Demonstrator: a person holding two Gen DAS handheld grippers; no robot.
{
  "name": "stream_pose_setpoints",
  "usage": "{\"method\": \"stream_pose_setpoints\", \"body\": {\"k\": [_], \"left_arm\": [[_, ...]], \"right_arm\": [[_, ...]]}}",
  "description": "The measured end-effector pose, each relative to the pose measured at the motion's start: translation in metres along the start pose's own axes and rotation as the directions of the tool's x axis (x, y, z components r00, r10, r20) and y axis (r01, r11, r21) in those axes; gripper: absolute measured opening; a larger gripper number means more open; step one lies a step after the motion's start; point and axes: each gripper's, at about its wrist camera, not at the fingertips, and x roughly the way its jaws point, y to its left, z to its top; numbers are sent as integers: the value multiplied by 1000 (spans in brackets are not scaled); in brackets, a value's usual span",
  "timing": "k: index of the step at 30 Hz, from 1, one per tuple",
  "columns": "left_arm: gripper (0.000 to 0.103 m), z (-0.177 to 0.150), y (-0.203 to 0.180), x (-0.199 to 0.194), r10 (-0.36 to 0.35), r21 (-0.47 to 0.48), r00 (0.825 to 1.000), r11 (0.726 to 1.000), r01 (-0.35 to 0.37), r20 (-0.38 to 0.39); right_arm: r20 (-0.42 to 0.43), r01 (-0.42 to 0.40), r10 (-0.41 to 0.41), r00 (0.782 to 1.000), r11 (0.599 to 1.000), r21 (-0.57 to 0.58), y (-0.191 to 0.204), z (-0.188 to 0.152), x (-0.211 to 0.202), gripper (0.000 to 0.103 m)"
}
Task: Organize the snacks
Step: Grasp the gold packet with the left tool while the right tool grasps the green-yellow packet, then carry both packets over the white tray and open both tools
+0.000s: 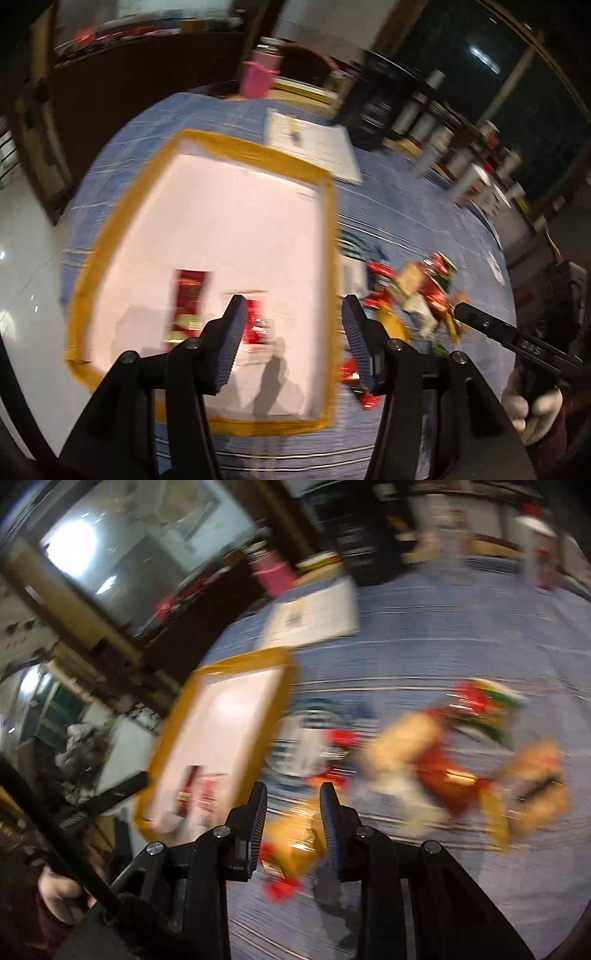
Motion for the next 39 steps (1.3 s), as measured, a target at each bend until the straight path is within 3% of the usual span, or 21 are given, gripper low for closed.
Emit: {"method": "stream_pose_setpoints", "body": {"k": [4, 7, 11, 18, 26, 29, 30, 32, 33, 37, 39], "left_arm": [[56, -8, -40, 22, -40, 76, 998, 996, 44, -53], [56, -17, -68, 46, -50, 144, 993, 987, 66, -111], [57, -26, -97, 70, -1, 265, 988, 963, 43, -156], [60, -38, -121, 105, 101, 437, 973, 899, -1, -206], [64, -50, -126, 129, 191, 513, 957, 857, -54, -218], [58, -51, -126, 128, 178, 500, 961, 865, -50, -211], [48, -51, -125, 127, 169, 486, 963, 873, -47, -210], [46, -49, -124, 126, 167, 469, 964, 882, -51, -208], [46, -50, -124, 125, 162, 460, 965, 886, -50, -207], [46, -47, -121, 117, 127, 410, 973, 911, -36, -195], [46, -44, -118, 105, 92, 364, 979, 931, -20, -181]], "right_arm": [[-44, 88, -88, 995, 996, 10, -46, -18, -13, 31], [-98, 110, -109, 989, 994, 7, -63, -33, -11, 31], [-107, 86, -85, 991, 996, 3, -63, -44, -10, 37], [-136, 104, -122, 983, 985, -135, -48, -46, 9, 43], [-147, 128, -158, 976, 973, -193, -47, -55, 15, 46], [-158, 144, -180, 971, 966, -214, -46, -60, 16, 46], [-160, 147, -184, 970, 965, -219, -45, -60, 18, 46], [-145, 166, -204, 968, 958, -233, -42, -63, 18, 44], [-142, 171, -207, 968, 958, -229, -42, -63, 17, 33], [-152, 144, -173, 973, 972, -185, -46, -62, 14, 27], [-137, 138, -163, 977, 974, -177, -45, -62, 8, 14]]}}
